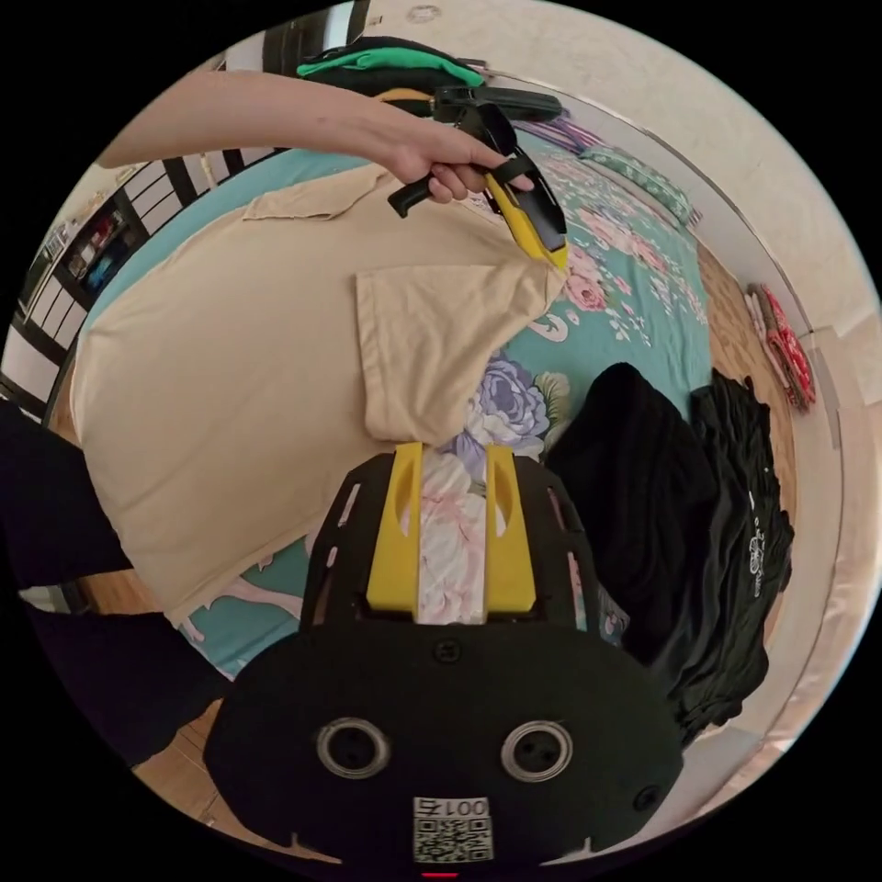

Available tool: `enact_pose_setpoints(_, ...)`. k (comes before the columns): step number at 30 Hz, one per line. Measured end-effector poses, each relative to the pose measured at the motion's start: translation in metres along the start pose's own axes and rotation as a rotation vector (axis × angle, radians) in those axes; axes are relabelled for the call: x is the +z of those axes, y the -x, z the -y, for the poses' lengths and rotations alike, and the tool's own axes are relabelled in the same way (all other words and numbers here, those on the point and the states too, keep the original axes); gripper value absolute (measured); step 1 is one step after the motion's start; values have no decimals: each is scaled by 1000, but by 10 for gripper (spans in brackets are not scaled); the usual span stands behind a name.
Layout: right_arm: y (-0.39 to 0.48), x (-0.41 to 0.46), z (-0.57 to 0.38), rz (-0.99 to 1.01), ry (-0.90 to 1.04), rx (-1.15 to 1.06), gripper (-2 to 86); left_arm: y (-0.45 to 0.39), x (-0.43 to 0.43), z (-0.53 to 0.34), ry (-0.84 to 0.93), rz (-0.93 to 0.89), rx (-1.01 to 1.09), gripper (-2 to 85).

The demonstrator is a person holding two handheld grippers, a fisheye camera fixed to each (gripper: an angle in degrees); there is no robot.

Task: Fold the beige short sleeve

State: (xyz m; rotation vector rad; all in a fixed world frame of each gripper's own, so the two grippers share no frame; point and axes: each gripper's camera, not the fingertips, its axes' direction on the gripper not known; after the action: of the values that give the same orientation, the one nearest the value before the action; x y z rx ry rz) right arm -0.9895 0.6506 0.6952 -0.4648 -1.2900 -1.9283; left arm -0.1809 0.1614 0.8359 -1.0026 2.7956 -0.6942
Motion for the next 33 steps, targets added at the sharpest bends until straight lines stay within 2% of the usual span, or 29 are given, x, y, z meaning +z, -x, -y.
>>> enact_pose_setpoints(4, 21, 23, 2, -10, -8, -21, 67, 5, 2, 8, 43, -31, 17, 6)
enact_pose_setpoints(6, 31, 29, -1, 17, -26, -68, 49, 11, -2, 9, 13, -92, 3, -3)
enact_pose_setpoints(10, 45, 36, -15, 26, -69, 11, 28, 28, -5, 14, -5, -196, -56, -8)
enact_pose_setpoints(16, 75, 59, -28, -40, -45, -1, 18, 30, -1, 8, 84, -179, -27, -8)
enact_pose_setpoints(21, 85, 72, -38, -7, -27, 36, 10, 29, -6, -7, 121, -196, 13, 6)
enact_pose_setpoints(26, 93, 77, -63, 10, 46, 126, 13, 30, -42, -40, -47, -164, -45, 39)
enact_pose_setpoints(29, 94, 79, -64, -14, 27, 164, 14, 20, -55, -67, -120, -137, -41, 40)
enact_pose_setpoints(33, 102, 89, -47, -32, -31, 122, 14, -13, -49, -105, -76, -29, 82, 29)
